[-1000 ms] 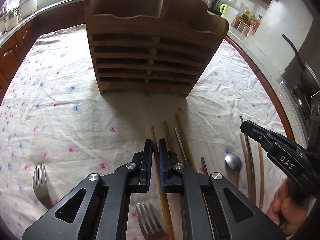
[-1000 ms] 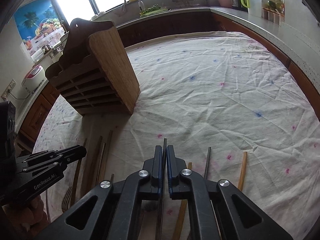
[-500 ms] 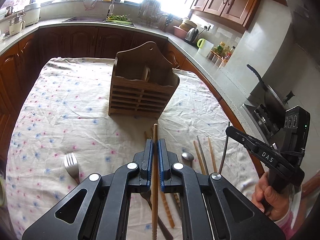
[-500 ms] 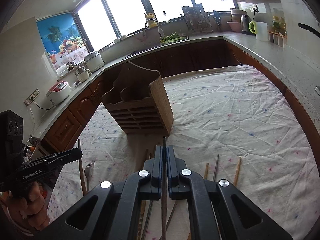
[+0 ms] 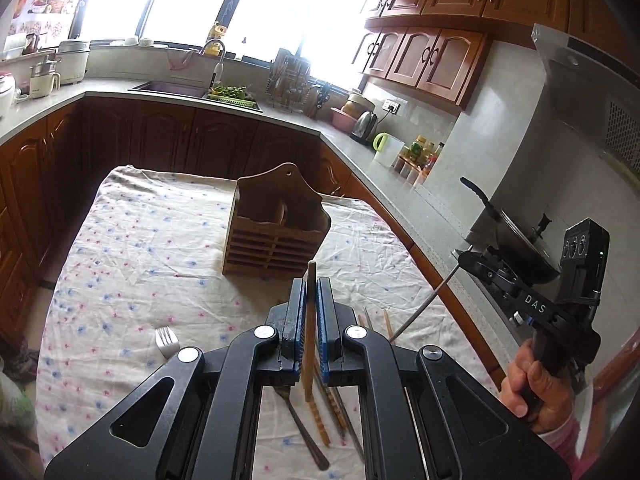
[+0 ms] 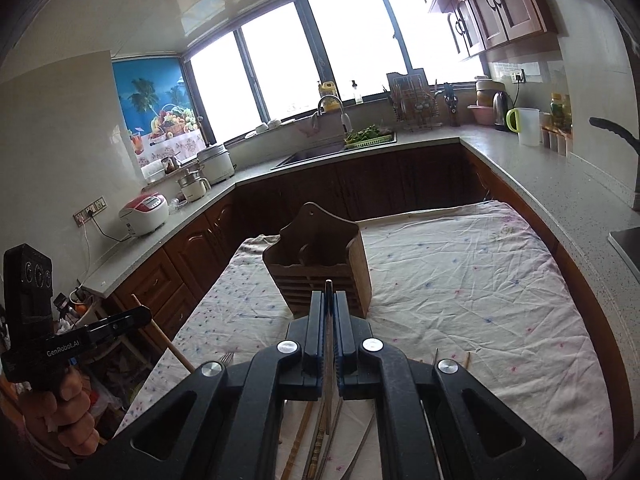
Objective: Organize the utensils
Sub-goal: 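Lift both held chopsticks upright and carry them over the wooden holder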
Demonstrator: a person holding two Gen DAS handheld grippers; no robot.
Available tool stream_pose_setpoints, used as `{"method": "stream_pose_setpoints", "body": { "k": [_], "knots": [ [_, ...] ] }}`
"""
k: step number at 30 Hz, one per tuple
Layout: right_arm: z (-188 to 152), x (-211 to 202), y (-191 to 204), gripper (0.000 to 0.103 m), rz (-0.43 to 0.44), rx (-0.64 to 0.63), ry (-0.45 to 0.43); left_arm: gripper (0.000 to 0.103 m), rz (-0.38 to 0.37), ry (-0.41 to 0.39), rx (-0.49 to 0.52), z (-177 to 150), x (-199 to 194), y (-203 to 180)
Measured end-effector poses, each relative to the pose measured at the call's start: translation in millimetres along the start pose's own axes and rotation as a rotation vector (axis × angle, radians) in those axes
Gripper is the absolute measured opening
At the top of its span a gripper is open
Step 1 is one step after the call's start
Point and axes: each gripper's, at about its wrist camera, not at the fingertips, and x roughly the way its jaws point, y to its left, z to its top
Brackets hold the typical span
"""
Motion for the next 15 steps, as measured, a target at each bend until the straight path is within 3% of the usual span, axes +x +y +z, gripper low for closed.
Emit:
{"method": "stream_pose_setpoints", "body": {
  "k": [9,15],
  "knots": [
    [20,6,5,0.004,0.011,-0.022,-0.039,0.004,0.014,-0.059,-0.007,21,-4,8],
    [41,17,5,0.004,0.020,-0.015,-0.073,0.004,0.023,-0.147,0.006,55,-6,8]
  ]
}}
